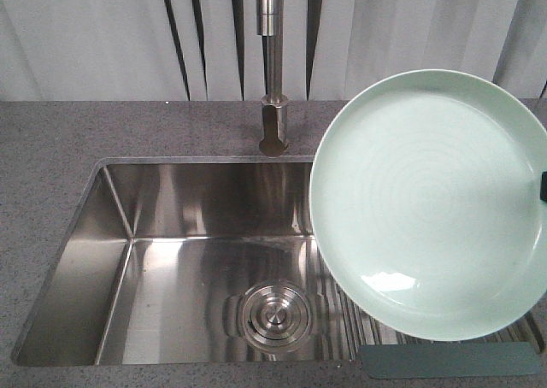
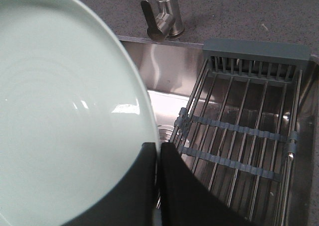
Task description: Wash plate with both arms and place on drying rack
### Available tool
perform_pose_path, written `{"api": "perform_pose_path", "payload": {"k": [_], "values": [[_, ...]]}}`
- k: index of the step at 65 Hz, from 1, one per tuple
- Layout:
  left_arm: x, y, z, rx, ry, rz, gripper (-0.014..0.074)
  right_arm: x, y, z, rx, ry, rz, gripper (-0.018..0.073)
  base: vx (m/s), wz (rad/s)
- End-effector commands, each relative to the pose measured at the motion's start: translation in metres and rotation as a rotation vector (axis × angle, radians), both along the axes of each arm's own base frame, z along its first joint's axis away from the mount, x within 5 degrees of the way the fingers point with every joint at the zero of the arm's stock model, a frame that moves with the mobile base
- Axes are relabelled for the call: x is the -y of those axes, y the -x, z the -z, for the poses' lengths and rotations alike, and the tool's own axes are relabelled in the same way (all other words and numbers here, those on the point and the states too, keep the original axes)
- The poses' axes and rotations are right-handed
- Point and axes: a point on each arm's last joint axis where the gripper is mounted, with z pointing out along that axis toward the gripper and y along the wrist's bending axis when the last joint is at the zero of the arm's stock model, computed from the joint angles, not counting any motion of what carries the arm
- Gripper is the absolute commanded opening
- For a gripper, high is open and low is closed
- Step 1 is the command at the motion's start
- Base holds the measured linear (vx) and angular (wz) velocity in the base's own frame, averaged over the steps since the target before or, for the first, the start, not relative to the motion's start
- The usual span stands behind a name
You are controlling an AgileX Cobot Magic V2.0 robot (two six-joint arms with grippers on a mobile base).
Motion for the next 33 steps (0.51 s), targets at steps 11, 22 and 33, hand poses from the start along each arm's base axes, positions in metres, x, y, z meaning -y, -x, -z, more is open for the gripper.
{"api": "perform_pose_path", "payload": {"k": [11, 22, 33], "values": [[0.0010, 0.0006, -0.0017, 0.072, 0.009, 0.013, -0.0006, -0.0014, -0.0004, -0.0126, 0.076, -0.036, 0.017, -0.0011, 0.03, -0.01], [0.0010, 0.0006, -0.0017, 0.072, 0.009, 0.013, -0.0006, -0.0014, -0.0004, -0.0126, 0.076, -0.036, 0.017, -0.0011, 0.03, -0.01], [0.0010, 0.0006, -0.0017, 0.072, 0.009, 0.013, -0.0006, -0.0014, -0.0004, -0.0126, 0.076, -0.036, 0.017, -0.0011, 0.03, 0.01]]}}
